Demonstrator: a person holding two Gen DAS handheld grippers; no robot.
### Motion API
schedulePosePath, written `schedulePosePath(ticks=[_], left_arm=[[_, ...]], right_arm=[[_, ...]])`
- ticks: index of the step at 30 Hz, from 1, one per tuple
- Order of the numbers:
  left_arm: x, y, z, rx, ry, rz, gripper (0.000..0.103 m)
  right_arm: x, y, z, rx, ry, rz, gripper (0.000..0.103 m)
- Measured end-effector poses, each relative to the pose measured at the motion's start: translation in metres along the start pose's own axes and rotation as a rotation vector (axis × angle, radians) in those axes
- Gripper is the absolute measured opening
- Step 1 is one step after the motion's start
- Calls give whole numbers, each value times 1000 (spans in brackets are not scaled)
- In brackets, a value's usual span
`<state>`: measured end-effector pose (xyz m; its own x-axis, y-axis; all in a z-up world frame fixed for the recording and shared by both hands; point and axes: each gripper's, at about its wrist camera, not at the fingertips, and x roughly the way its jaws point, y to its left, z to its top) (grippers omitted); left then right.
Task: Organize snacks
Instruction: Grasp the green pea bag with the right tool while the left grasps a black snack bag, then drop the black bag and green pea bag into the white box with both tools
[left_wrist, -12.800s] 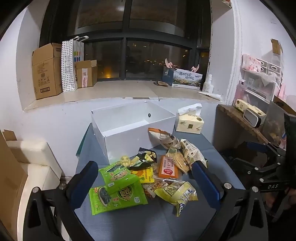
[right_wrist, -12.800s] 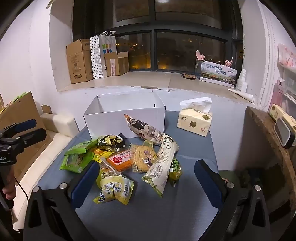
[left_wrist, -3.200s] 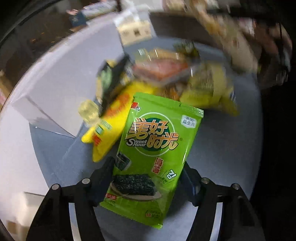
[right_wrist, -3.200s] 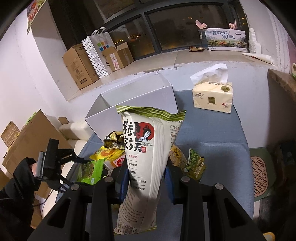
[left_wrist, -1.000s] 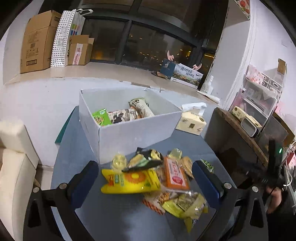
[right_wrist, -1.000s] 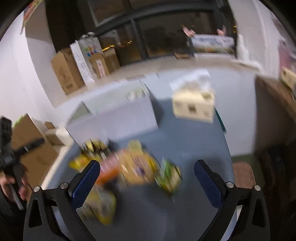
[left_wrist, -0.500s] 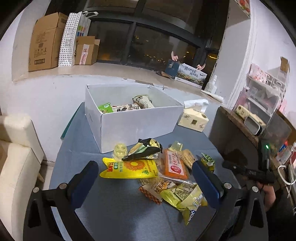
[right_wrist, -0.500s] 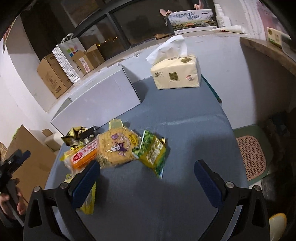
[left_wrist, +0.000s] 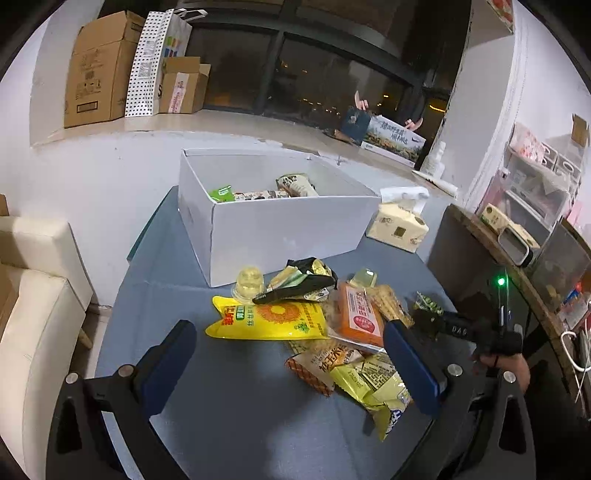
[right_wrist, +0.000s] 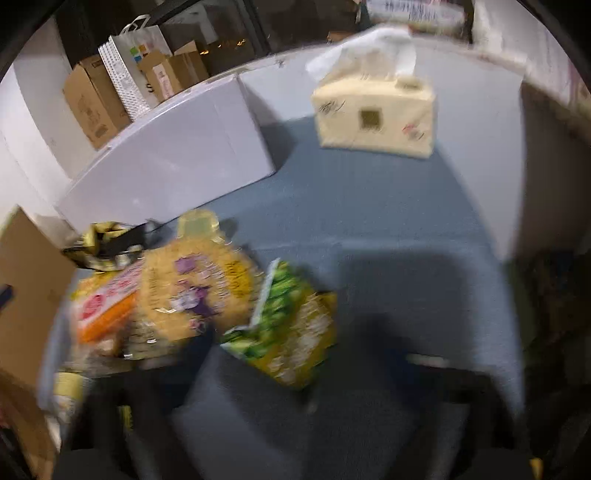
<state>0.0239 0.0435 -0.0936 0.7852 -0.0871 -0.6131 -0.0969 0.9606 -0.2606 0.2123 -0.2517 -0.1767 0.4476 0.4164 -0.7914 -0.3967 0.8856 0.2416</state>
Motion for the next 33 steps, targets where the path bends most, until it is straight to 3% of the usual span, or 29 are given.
schedulePosePath(ticks=[5,11,15,24,26,27,28,33], left_arm=[[12,-5,3,8,34,-1,103],[39,-22,18,71,80,15,103],[70,-36,33,114,117,39,103],[150,-40,50,149,231,95,102],[163,-37,47,147,262,114,95],[167,-35,45,141,275,90,70],[168,-33,43,125,286,51,62],[148,-40,40,171,237,19,52]], right_arm=[[-10,1,0,-1,-3,19,42],[-50,6,-9,19,-72,74,41],[-69,17,-20,-17,-112,91,42],[-91,14,-45,11,-115,131,42],[-92,11,-47,23,-112,122,42],[-92,9,-47,30,-111,127,42],[-93,8,-48,35,-111,126,42],[-93,7,-47,37,-109,128,42]])
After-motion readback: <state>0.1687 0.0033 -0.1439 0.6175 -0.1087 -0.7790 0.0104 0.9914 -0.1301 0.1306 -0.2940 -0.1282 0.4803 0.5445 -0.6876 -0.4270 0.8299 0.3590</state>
